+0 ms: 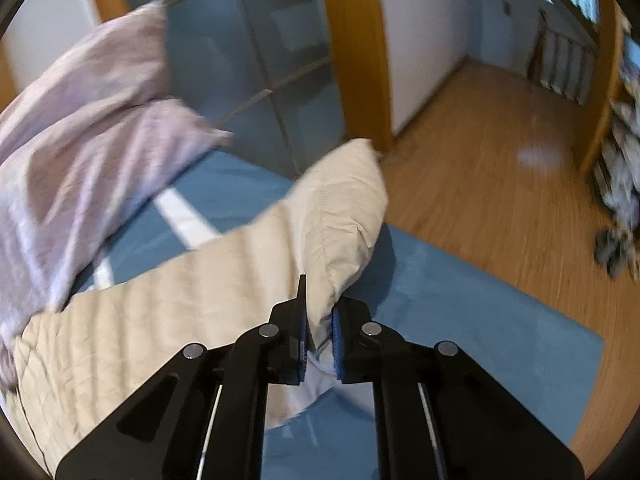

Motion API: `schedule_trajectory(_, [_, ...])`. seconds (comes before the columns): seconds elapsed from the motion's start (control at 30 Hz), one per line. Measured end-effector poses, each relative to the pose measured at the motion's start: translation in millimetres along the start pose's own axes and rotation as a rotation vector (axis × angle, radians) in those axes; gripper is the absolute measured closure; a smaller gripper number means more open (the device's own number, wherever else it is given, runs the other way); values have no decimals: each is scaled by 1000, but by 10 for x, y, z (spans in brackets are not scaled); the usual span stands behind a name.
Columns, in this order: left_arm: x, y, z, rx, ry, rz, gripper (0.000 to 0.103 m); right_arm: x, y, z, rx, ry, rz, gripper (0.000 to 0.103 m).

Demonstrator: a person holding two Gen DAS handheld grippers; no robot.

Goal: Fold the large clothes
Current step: 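Carry the held sleeve across the jacket body and open the right gripper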

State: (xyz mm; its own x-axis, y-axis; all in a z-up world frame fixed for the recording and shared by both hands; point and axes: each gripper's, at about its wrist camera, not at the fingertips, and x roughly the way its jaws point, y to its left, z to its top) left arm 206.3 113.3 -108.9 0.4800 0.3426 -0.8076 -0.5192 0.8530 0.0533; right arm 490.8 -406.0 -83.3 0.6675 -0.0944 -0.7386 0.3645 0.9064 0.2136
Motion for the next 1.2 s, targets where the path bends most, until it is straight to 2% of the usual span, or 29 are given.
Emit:
schedule_trajectory(0.23, [3, 16, 1, -8, 2, -9, 2, -288, 1061, -249, -198, 7, 207, 93])
schedule_trajectory(0.37, [3, 28, 1, -13, 3, -16, 2, -385, 1755, -641, -317, 80, 334, 93])
schedule_trajectory(0.57, [6, 39, -3, -17, 4, -24, 2, -462, 2621, -1228, -452, 198, 471, 93])
schedule_trajectory(1.0, [2, 61, -11, -25, 3, -38, 2, -940, 3610, -2209, -615, 332, 674, 93])
schedule_trajectory(1.2, [2, 62, -11, -25, 3, -38, 2, -1082, 3832, -2518, -694, 352, 705, 91])
